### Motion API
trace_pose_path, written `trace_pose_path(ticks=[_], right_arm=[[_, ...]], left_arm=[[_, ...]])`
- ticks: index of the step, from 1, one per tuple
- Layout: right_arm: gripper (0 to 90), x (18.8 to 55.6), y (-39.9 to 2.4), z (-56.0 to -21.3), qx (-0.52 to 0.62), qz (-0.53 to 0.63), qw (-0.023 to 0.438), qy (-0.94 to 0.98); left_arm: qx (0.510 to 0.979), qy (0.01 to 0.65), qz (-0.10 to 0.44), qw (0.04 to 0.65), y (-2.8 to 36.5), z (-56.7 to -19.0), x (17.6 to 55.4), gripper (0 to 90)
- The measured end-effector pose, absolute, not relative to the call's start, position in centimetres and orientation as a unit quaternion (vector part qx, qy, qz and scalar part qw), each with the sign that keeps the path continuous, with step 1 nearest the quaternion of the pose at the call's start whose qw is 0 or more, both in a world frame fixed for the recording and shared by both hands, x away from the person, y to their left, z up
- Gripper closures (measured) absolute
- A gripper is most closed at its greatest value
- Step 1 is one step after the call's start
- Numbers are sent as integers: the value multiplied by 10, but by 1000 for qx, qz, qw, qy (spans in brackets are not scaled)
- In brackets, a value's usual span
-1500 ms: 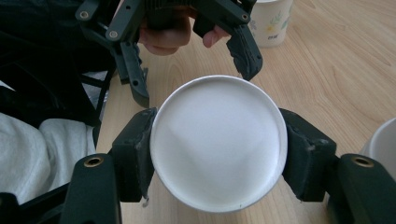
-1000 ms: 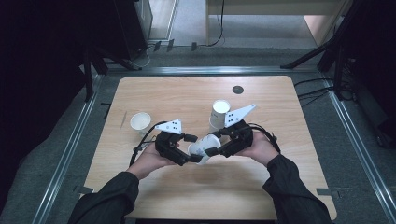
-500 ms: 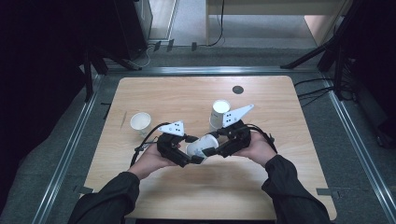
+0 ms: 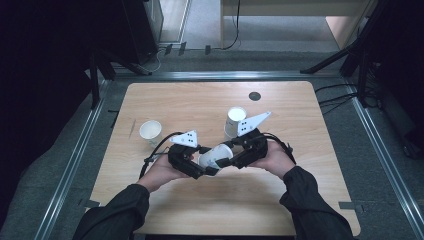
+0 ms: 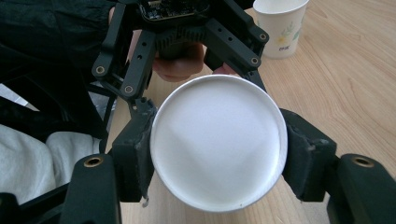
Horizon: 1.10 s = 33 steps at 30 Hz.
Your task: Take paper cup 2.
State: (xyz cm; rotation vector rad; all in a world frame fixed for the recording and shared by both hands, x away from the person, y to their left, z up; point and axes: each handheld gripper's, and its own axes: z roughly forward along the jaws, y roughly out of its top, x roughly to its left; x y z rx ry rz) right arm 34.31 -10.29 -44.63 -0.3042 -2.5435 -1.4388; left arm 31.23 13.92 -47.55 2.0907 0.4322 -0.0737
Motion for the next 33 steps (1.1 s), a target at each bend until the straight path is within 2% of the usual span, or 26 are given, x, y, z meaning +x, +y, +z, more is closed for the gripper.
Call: trace_pose_path(ticks=[17,24,33], right_arm=[[337,344,-104,-447,-99,-493,98,-859],[276,343,-106,-446,-106,-496,89,-857],[274,342,-116,-443,-112,-502,81,-854]], left_arm=[[859,177,-31,480,142,-474,313,243],[859,177,-32,480,143,-472,312,268],[858,179,-34,480,145,-470,312,270]])
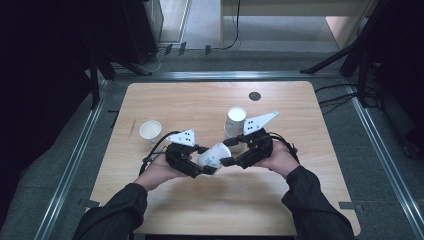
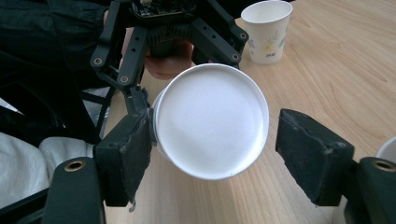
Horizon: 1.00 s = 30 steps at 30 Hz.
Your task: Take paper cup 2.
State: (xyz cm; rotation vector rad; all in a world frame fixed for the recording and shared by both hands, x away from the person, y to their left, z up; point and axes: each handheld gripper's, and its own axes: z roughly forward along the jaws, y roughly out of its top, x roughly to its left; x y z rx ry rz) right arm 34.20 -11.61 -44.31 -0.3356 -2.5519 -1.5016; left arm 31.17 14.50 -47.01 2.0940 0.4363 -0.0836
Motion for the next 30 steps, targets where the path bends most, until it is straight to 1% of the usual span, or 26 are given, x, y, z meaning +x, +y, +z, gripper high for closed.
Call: trace_pose_path(ticks=[5,13,19,21,23,25,27,30], right_arm=[[273,338,-121,-443,-112,-501,77,-855],[274,334,-129,-451,-122,-487,67,-862],[275,331,-130,-455,-126,-489,54,-862],[279,329,-130,-457,-127,-490,49,-861],[281,329,-129,-457,-127,-490,45,-861],[282,329,-127,-459,-131,-493,40,-859],[282,329,-127,-459,-132,-493,41,-859],[283,329,-125,-461,-130,-498,35,-857]], left_arm=[[866,175,-33,467,146,-467,313,271],[894,169,-17,415,151,-452,316,273],[908,160,-20,387,150,-441,322,274],[921,150,-16,360,147,-435,325,274],[925,146,-14,350,145,-432,326,273],[937,139,-9,319,140,-426,327,274],[941,133,-5,312,139,-424,327,273],[953,122,0,278,134,-418,329,273]])
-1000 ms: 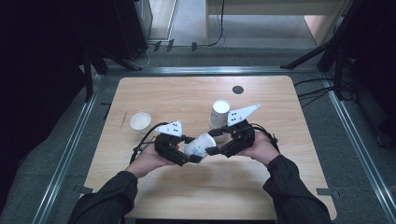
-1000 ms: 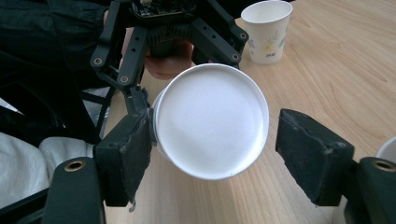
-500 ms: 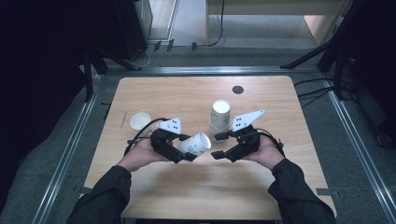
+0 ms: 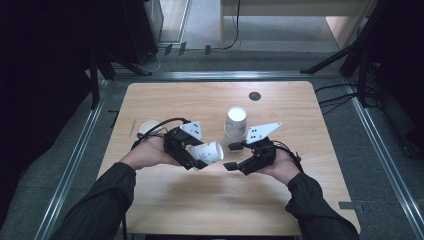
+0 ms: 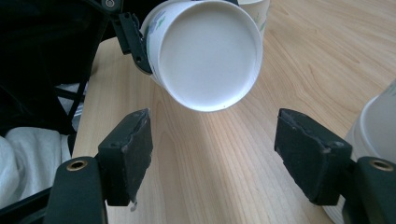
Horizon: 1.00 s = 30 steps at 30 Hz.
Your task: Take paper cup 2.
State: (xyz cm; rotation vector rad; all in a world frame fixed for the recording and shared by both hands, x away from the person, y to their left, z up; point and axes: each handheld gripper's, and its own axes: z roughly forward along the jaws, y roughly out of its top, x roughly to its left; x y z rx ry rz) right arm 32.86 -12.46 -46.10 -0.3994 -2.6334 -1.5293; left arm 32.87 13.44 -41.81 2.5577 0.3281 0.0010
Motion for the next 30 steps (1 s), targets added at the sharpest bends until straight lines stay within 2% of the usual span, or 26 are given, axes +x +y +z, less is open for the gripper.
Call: trace_pose_path(ticks=[15,30], right_arm=[[287,326,-107,-462,-115,-527,32,-842],[287,325,-93,-464,-104,-530,28,-841]], left_arm=[[983,65,9,174,118,-411,329,274],[989,37,10,141,107,-406,329,273]])
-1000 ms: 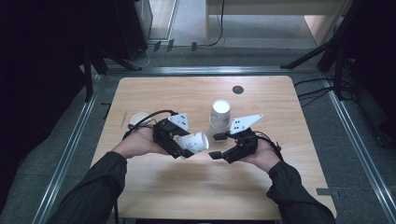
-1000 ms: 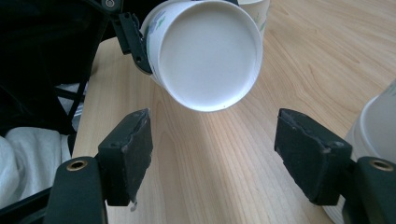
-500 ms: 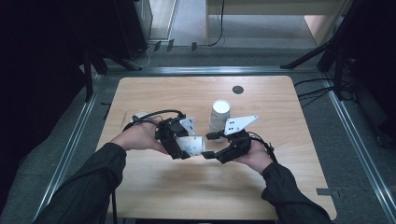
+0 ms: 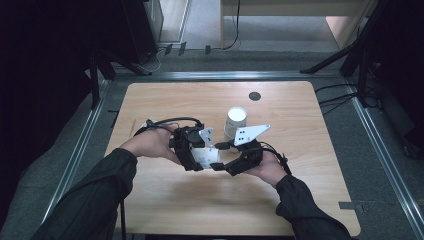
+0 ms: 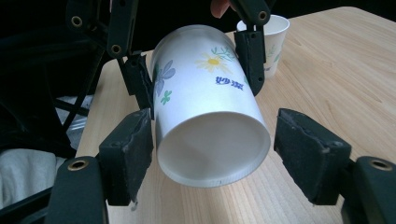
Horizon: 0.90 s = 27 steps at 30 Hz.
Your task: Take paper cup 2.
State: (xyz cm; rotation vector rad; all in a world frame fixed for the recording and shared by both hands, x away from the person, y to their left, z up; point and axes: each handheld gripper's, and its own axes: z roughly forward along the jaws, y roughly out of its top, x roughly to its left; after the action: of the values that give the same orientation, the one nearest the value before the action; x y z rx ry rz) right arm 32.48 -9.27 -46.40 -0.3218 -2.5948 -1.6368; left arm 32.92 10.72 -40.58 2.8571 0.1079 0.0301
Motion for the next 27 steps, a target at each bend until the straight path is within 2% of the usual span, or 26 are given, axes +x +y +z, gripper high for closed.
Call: trace_pose_path(ticks=[27], right_arm=[[339,323,-84,-467,-92,-510,27,-855]], left_arm=[[990,37,2,139,101,-409,330,264]])
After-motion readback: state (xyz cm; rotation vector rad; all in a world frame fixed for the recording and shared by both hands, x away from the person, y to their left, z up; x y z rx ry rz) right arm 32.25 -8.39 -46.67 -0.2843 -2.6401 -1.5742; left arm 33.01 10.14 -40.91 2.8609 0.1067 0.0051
